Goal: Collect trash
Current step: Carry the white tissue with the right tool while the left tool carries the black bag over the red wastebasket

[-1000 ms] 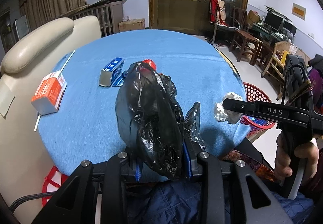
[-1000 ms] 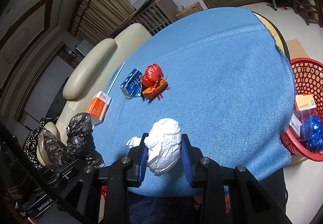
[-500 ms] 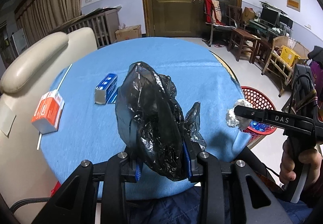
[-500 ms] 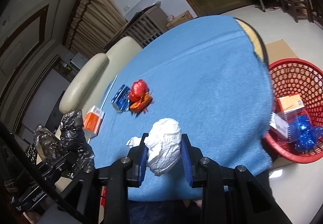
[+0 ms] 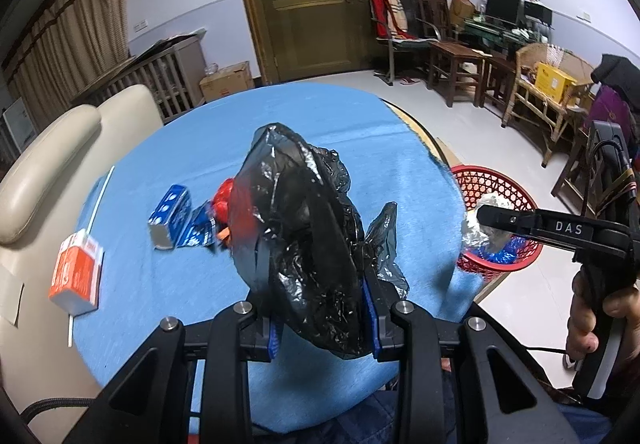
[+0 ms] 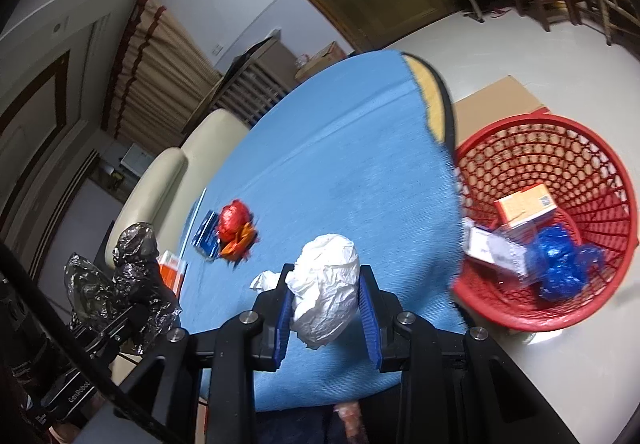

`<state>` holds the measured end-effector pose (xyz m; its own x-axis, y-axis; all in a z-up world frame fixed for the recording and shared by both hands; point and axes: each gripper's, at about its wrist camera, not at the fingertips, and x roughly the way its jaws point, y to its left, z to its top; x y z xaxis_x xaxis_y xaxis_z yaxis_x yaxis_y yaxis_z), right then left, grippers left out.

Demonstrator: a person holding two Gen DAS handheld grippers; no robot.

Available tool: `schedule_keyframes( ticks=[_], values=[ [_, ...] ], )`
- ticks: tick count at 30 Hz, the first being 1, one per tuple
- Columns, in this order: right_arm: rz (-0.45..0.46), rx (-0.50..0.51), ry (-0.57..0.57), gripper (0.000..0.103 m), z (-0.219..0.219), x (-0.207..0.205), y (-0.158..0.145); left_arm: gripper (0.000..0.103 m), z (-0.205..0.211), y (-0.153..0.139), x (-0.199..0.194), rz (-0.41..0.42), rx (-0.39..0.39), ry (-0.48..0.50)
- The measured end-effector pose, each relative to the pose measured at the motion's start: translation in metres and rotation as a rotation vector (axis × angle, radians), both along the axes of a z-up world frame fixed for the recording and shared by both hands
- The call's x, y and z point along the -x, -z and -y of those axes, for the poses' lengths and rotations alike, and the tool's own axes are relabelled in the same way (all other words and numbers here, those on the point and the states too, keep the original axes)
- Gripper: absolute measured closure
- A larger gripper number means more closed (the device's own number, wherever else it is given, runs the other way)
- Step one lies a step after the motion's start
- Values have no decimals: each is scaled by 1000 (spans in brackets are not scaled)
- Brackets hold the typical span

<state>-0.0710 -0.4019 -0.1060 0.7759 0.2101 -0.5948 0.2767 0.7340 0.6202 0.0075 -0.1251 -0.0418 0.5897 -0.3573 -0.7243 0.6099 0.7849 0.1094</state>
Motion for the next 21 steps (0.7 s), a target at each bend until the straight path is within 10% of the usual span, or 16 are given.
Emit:
schedule_keyframes(
  ticks=[21],
  values=[
    [-68, -117, 370, 68, 137, 80, 35, 69, 151, 31, 0, -195, -6, 369]
  ],
)
